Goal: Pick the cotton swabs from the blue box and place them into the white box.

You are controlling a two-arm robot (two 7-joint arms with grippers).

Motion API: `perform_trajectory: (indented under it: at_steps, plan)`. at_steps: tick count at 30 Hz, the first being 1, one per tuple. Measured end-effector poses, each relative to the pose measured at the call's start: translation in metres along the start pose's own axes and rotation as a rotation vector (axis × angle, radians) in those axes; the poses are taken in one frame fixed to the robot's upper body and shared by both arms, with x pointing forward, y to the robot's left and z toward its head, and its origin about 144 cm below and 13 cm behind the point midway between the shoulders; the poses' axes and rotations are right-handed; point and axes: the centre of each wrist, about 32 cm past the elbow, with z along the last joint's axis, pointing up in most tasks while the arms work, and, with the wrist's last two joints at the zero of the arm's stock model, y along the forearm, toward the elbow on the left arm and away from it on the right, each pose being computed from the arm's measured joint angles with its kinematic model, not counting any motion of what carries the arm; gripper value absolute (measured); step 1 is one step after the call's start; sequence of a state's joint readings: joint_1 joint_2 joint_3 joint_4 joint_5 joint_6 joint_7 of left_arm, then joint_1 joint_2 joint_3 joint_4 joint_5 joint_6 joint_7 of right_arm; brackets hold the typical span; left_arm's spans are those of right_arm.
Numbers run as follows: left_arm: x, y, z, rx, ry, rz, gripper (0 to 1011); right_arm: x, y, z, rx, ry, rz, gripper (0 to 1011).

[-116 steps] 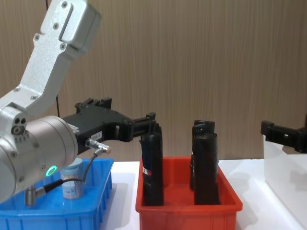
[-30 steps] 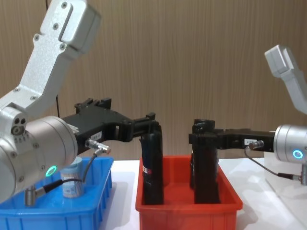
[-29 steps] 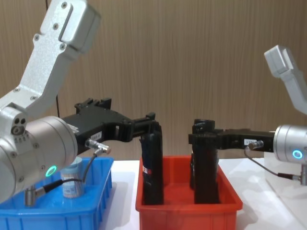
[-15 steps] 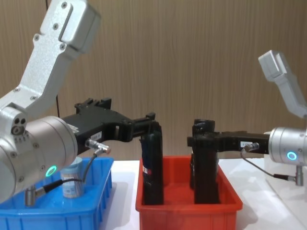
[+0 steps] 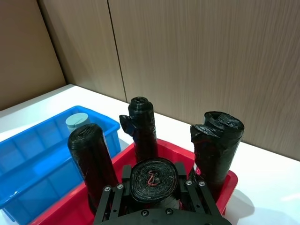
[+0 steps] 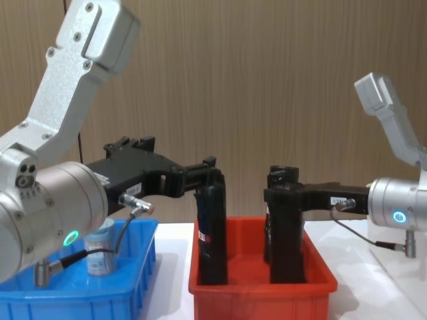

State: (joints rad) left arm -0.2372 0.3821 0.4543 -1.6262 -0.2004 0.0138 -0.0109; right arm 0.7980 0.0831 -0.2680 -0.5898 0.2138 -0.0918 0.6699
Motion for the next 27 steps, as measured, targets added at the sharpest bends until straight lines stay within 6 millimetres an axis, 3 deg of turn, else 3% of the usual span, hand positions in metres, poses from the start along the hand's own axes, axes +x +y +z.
perform_trajectory:
  at_steps: [11, 27]
  plan:
    - [0.000, 0.000, 0.000, 0.000, 0.000, 0.000, 1003, -0.002, -0.003, 0.012, 0.043, -0.018, -0.010, 515]
    - [0.000, 0.000, 0.000, 0.000, 0.000, 0.000, 1003, -0.012, -0.033, 0.061, 0.159, -0.062, -0.063, 515]
